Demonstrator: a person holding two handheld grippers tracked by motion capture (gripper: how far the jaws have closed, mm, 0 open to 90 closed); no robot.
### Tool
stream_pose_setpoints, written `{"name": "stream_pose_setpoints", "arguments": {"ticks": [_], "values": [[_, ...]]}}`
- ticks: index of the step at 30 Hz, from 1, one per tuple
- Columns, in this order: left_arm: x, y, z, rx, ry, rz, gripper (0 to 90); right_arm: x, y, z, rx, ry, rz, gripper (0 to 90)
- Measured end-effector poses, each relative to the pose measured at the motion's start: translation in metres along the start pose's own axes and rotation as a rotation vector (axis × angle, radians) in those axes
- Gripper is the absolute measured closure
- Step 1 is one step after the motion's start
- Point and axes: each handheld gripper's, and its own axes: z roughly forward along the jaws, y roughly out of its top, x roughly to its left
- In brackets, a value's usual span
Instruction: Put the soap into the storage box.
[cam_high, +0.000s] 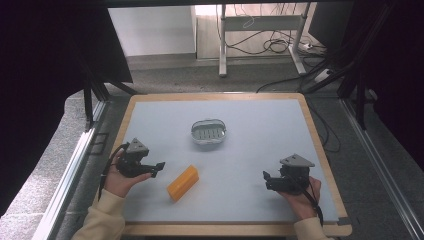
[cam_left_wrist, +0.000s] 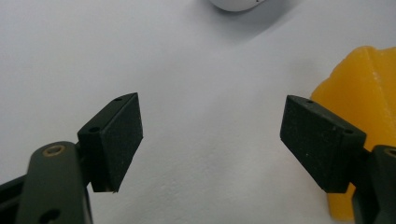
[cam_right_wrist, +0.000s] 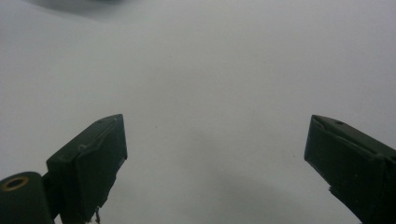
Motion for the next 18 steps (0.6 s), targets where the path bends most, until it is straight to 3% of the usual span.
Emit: {"name": "stream_pose_setpoints", "arguments": {"ticks": [18], "values": [[-0.003, -0.001, -0.015, 0.005, 0.025, 0.005, 22.0, -0.001, -0.002, 0.003, -0.005, 0.02, -0.01, 8.2]]}}
